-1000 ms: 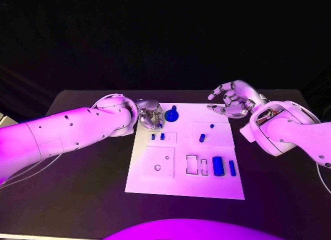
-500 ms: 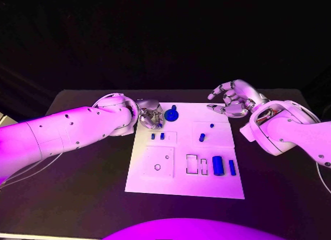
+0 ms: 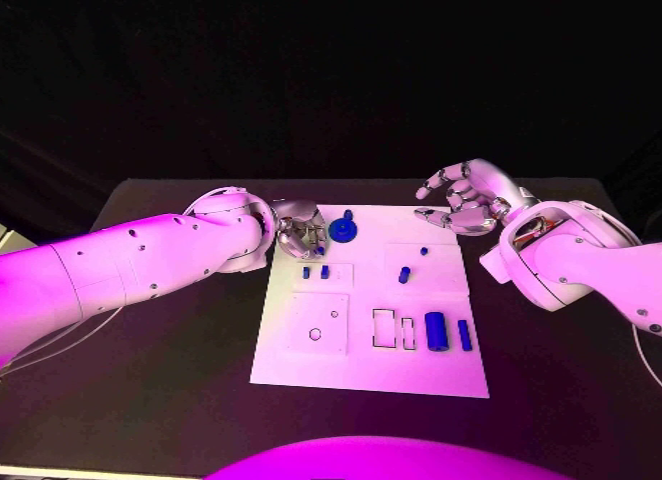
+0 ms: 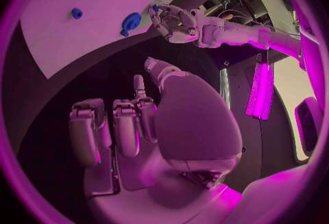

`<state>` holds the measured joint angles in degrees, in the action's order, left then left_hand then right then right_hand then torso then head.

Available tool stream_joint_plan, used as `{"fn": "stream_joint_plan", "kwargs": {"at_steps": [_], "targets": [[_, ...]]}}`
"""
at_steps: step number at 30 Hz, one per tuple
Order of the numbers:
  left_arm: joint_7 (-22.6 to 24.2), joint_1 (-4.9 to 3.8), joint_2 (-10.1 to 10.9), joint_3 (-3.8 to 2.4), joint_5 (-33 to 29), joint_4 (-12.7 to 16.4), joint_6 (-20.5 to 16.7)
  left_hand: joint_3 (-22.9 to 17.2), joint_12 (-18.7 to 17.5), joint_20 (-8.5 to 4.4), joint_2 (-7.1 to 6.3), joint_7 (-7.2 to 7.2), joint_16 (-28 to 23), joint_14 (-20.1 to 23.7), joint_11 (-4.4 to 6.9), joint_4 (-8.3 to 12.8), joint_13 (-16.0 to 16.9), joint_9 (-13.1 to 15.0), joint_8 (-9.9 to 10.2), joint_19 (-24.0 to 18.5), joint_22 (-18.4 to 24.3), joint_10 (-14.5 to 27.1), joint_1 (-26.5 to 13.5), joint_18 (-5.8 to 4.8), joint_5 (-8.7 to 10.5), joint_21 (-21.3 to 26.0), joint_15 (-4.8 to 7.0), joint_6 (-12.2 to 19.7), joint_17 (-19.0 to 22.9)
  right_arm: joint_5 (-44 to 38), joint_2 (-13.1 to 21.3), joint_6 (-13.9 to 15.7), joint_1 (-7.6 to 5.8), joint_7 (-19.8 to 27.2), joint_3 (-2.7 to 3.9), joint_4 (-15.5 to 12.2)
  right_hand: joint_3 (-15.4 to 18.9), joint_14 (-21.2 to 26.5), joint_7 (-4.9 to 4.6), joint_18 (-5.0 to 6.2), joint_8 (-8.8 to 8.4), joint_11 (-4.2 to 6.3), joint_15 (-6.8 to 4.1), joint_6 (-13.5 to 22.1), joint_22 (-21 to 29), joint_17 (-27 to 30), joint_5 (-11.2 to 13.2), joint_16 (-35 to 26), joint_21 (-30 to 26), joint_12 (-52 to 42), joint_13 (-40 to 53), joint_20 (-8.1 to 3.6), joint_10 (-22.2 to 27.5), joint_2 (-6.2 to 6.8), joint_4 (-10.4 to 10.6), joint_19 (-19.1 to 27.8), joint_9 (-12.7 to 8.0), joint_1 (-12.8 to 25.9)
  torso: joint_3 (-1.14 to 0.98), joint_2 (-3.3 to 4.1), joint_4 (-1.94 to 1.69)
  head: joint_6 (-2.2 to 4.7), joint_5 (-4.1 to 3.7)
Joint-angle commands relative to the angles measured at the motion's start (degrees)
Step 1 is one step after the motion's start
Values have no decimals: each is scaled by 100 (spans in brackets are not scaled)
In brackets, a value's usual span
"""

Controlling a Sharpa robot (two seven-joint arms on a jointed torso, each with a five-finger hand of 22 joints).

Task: Assemble the parts on the task board

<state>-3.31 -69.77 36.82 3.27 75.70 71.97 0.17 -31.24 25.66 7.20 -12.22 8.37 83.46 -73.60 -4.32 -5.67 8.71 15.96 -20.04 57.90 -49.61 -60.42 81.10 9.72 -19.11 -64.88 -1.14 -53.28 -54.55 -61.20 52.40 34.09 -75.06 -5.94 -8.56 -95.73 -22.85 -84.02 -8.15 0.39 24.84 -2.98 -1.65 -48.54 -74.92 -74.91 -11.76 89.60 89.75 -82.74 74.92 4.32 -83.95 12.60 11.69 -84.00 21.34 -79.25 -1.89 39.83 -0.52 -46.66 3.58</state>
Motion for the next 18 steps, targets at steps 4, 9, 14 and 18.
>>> {"fn": "stream_joint_plan", "kwargs": {"at_steps": [4,9,14,18], "targets": [[68,6,3,3,-33,13,-40,-24,-29,-6,-38,2,-22,26,-19,16,3,-19,62,-23,-10,-34,-34,-27,1,14,18,60,-12,-37,-2,-62,5,41,2,-1,-13,-577,0,-31,21,-35,42,14,-1498,-1420,-29,-10,-12,5,1019,35,-148,-10,32,-589,-6,-56,-6,0,3,-5,8],[74,6,14,3,-48,20,-56,-35,-52,-9,-50,10,-20,29,-17,27,11,-41,129,-21,-10,-51,-47,-27,3,15,19,116,-3,-37,-2,-59,5,41,2,0,-13,-577,0,-31,21,-35,42,14,-1498,-1420,-29,-10,-12,5,1019,35,-148,-10,32,-589,-6,-56,-4,1,4,-1,10],[91,6,29,1,-69,32,-95,-56,-100,-18,-82,1,-10,23,-5,53,34,-97,287,-14,-13,-88,-75,-27,3,15,28,264,-9,-37,1,-57,5,40,2,-1,-13,-577,0,-31,21,-35,42,14,-1498,-1420,-29,-10,-12,5,1019,35,-148,-10,32,-589,-6,-56,-6,0,5,-2,11],[106,6,38,0,-83,45,-127,-61,-110,-20,-90,-8,-9,24,-1,59,41,-113,328,-11,-16,-98,-82,-28,3,14,31,306,-4,-37,1,-58,5,39,2,-1,-13,-577,0,-31,21,-35,42,14,-1498,-1420,-29,-10,-12,5,1019,35,-148,-10,32,-589,-6,-56,-3,1,3,1,8]]}}
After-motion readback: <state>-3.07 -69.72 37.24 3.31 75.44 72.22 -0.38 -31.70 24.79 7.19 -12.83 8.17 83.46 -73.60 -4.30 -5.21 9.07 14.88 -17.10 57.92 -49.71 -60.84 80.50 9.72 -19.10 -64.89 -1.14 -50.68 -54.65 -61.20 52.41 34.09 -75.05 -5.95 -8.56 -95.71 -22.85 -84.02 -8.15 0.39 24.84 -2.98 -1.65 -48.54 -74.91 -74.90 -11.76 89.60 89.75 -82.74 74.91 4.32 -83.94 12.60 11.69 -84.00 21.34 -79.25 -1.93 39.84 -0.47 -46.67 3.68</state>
